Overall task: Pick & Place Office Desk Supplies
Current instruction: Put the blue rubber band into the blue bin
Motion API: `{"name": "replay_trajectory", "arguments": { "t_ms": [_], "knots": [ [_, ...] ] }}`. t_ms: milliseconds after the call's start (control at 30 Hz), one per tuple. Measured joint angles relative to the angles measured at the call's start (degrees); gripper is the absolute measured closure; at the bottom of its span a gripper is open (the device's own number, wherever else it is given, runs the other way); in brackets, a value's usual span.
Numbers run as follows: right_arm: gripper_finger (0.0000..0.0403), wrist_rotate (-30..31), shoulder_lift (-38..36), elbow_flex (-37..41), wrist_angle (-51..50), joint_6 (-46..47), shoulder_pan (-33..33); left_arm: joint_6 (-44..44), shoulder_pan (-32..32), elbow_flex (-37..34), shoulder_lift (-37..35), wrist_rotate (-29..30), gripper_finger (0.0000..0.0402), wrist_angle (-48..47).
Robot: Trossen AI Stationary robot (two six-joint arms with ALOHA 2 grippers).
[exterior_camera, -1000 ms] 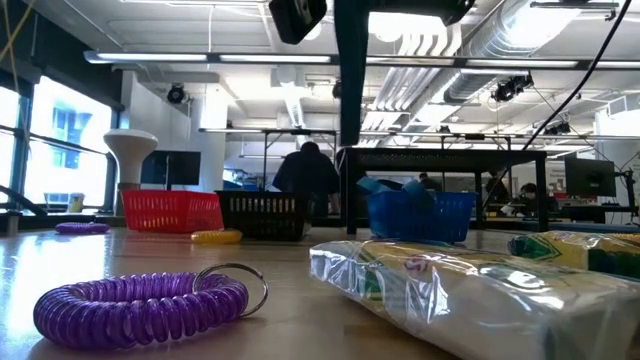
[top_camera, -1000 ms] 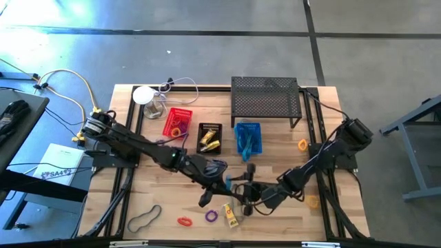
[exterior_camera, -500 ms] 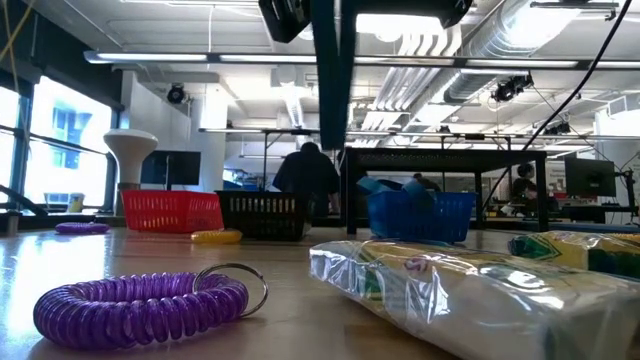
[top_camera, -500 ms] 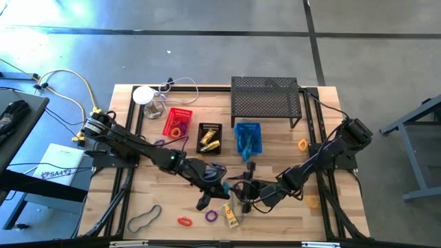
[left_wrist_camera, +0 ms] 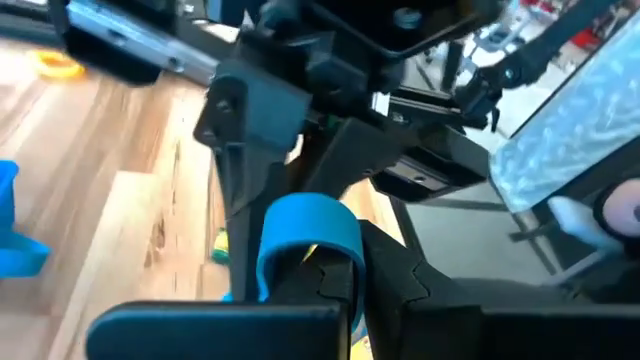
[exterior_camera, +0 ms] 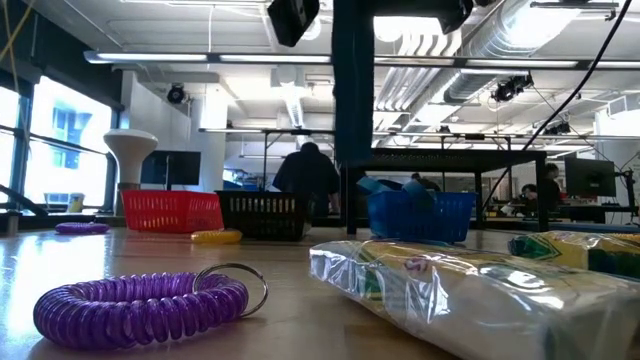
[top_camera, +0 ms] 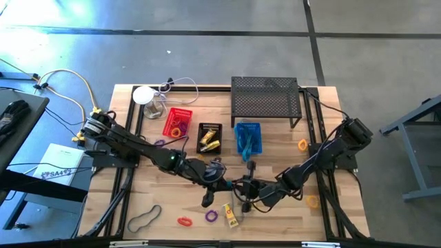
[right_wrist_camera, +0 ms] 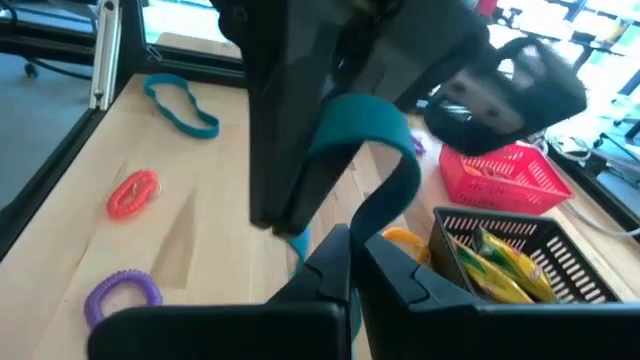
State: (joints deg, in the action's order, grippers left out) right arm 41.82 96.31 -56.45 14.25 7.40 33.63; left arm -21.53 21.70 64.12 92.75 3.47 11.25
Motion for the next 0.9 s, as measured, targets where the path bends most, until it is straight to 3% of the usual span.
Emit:
{"name": "replay_trajectory", "arguments": {
  "t_ms": [133, 333, 467, 633, 767, 900],
  "knots": [
    [0.04, 0.02, 0.0, 0.0, -1.56, 1.34, 0.0, 1.98, 0.64, 0.0, 0.0, 0.19, 0.0379, -0.07],
    [0.04, -0.24, 0.0, 0.0, -3.1, 1.42, 0.08, 6.73, 1.67, 0.0, 0.0, 0.31, 0.0311, -0.5],
    [0.04, -0.37, -0.63, 0.02, -8.46, 3.01, 0.83, 6.18, 2.73, 0.0, 0.0, 0.41, 0.0273, -4.38],
    [0.04, 0.3, -3.36, 0.02, -16.7, 9.24, 1.26, 3.67, 4.03, 0.0, 0.04, 3.4, 0.0255, -10.32],
    [0.04, 7.97, -6.27, -0.02, -24.6, 14.17, 1.19, 3.6, 4.94, 0.0, 0.04, 4.4, 0.0254, -10.93],
    [0.04, 18.68, -10.84, 0.02, -27.38, 11.83, -0.49, 3.51, 6.18, 0.0, 0.04, 4.35, 0.0254, -11.08]
  ]
}}
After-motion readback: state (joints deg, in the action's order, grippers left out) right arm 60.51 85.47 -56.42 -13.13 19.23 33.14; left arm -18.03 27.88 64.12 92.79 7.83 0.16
